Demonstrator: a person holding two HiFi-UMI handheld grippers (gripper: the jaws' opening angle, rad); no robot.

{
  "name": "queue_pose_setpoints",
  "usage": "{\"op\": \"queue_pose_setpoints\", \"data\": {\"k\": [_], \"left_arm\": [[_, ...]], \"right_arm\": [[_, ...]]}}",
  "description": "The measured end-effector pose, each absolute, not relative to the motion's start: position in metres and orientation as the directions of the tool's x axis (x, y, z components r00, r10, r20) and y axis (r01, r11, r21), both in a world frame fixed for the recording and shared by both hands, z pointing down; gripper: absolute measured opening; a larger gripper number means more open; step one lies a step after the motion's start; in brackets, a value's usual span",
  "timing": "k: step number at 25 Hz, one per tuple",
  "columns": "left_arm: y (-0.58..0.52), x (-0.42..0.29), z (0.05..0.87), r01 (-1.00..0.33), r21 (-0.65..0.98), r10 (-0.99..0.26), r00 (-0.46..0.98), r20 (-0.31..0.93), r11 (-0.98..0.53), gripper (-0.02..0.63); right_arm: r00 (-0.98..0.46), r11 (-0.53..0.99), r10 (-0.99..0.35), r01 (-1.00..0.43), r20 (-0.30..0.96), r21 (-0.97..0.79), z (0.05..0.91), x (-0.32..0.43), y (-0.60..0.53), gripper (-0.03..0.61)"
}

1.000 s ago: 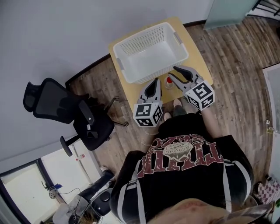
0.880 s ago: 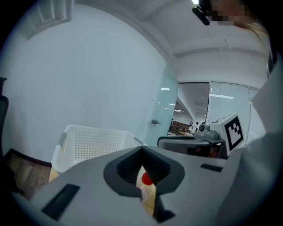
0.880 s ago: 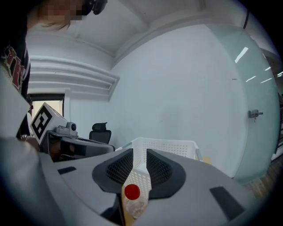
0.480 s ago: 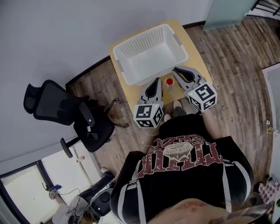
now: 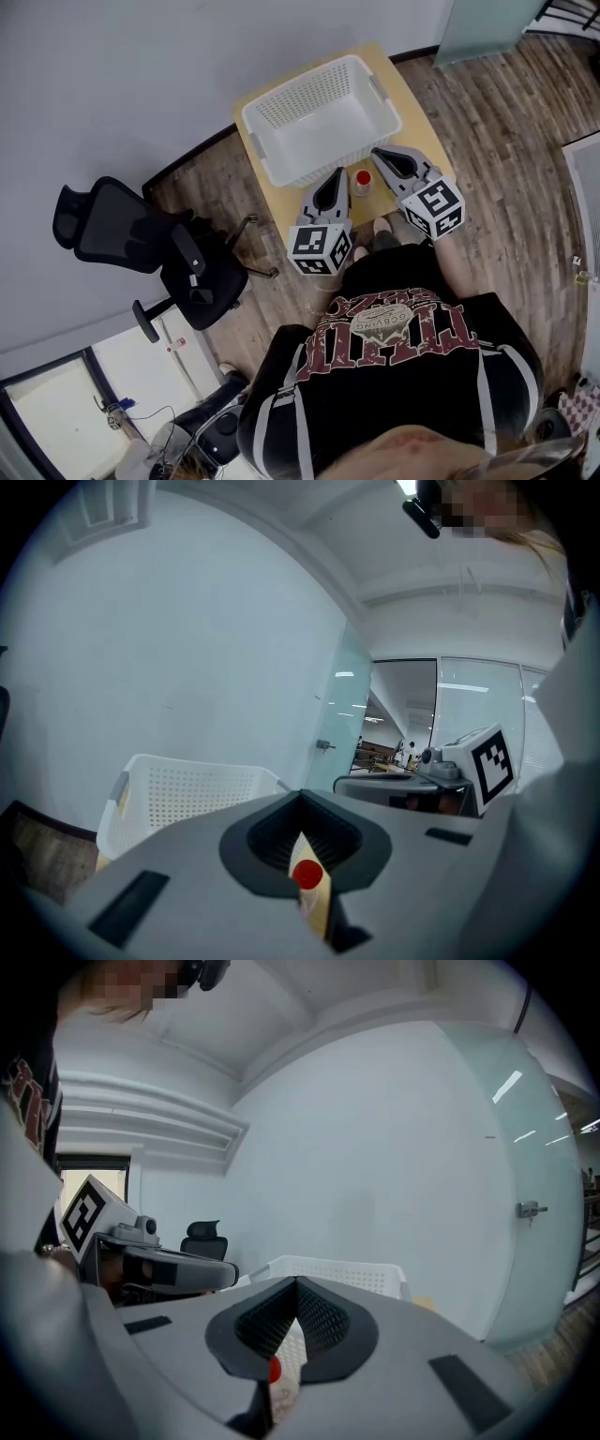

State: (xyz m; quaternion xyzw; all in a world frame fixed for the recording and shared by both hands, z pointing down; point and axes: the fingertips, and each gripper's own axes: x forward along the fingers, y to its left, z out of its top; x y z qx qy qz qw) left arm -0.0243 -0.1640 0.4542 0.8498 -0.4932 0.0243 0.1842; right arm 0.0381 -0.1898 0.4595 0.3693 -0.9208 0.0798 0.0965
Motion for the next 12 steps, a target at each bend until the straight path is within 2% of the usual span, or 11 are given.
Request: {"op": "queue_pose_setpoints", "data": {"k": [12], "left_arm": [[-0.1653,-0.0249,0.4572,-0.848,0.302,-0.830,0.508,0.230,-0.436,0.048]], "right_arm": [[-0.711,0.719,-0.661,-0.692,0.241,-0.071,0.4609,0.0371,-0.1906,0.017]]}}
